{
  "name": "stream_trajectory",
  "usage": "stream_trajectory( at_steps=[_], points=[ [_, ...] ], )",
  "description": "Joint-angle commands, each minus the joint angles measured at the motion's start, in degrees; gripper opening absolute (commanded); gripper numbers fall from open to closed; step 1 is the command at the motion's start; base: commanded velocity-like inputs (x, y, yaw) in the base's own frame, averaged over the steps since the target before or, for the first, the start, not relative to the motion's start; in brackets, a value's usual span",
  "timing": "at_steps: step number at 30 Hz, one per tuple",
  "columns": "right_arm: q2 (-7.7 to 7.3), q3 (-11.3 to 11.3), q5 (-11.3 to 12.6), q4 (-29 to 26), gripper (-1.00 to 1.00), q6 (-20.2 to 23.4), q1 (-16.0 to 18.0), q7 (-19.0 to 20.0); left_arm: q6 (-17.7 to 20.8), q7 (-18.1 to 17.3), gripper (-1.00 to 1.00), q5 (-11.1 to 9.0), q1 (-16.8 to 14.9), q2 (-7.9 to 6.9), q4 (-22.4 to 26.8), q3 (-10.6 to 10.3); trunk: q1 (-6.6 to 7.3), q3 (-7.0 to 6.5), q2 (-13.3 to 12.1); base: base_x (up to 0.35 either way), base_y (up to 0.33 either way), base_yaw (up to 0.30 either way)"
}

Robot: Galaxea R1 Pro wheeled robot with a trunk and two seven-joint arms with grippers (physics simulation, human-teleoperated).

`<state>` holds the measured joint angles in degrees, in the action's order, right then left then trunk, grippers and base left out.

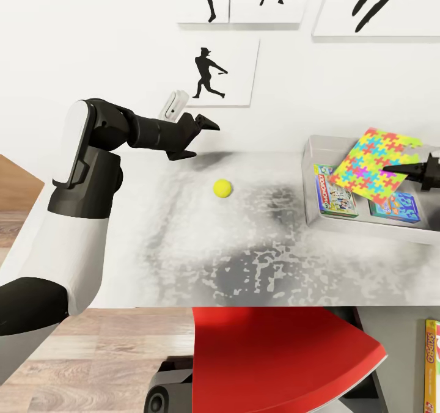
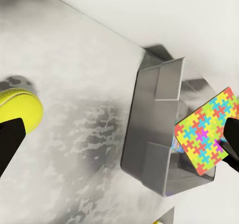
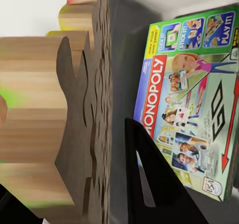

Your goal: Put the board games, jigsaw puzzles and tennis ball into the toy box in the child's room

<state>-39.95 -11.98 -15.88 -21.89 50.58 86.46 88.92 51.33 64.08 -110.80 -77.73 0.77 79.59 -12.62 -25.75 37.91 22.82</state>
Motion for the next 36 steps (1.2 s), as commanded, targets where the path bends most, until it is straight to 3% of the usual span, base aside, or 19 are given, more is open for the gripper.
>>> stream_trajectory(
  at_steps=[1,36],
  points=[
    [0.04,-0.2,-0.6,0.0,-1.0,0.6,-0.2,0.5,0.2,0.6,1.0,-0.5,-0.1,0.02,0.0,0.0,-0.03,0.08,0.1,0.0,0.0,0.0],
    [0.71,0.5,-0.4,0.2,-1.0,0.3,-2.6,0.2,0.2,0.6,1.0,-0.6,-0.1,0.02,-0.6,-1.8,-0.03,0.13,0.1,0.0,0.0,0.0]
  ],
)
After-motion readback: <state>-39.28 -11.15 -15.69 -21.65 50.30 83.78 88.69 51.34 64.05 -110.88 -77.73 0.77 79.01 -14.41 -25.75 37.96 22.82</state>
